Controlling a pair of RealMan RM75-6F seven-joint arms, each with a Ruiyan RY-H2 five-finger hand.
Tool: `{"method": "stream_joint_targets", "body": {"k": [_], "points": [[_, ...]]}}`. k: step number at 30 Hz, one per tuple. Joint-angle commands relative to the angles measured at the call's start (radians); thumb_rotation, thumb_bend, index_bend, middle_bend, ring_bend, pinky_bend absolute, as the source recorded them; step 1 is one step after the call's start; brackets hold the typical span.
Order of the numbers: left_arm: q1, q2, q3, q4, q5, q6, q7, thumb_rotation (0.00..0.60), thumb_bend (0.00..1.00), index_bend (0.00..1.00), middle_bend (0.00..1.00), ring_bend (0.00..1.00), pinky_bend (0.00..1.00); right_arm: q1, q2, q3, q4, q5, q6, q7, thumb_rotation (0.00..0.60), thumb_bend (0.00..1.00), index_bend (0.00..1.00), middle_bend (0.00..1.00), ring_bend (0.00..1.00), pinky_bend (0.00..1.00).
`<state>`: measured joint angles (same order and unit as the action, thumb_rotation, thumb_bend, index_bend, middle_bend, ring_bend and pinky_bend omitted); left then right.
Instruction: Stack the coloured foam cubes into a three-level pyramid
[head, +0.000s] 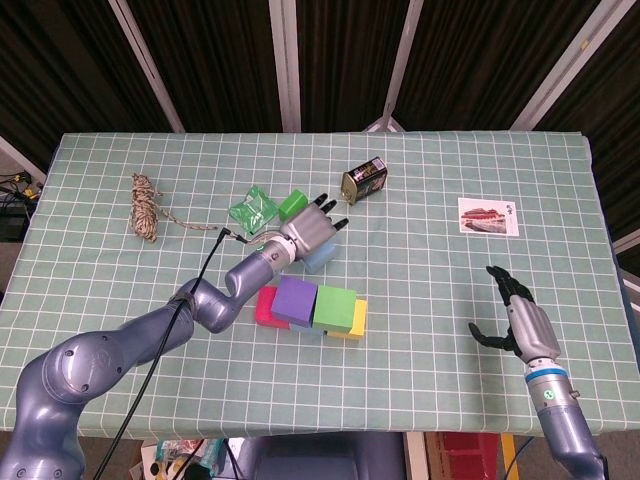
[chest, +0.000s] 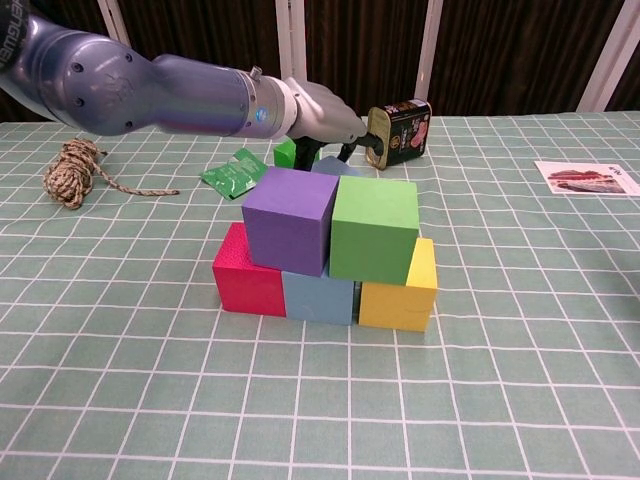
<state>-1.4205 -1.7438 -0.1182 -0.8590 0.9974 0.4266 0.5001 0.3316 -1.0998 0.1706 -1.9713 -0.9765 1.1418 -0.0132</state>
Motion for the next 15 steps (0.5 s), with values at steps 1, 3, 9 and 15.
{"method": "stream_joint_targets", "body": {"k": [1,3,9,15], "points": [[0.003,0.003,0.002,0.000,0.003,0.011,0.000,0.600,0.28,0.00,0.44,0.00,0.00,0.000,0.000,-0.001,0.000,0.000,0.000,-0.001,0.600,0.35,0.00,0.00,0.00,0.00],[0.006,0.007,0.003,-0.003,0.002,0.018,0.000,0.600,0.28,0.00,0.44,0.00,0.00,0.000,0.000,-0.001,-0.001,0.000,0.001,-0.001,0.600,0.35,0.00,0.00,0.00,0.00],[0.014,0.039,0.002,-0.036,-0.014,0.038,0.011,0.600,0.28,0.00,0.44,0.00,0.00,-0.001,-0.001,-0.002,-0.003,-0.003,0.001,-0.003,0.600,0.35,0.00,0.00,0.00,0.00],[0.033,0.112,0.005,-0.125,-0.122,0.075,0.062,0.600,0.28,0.01,0.46,0.00,0.00,-0.002,0.000,-0.003,-0.007,-0.009,0.002,-0.004,0.600,0.35,0.00,0.00,0.00,0.00]]}}
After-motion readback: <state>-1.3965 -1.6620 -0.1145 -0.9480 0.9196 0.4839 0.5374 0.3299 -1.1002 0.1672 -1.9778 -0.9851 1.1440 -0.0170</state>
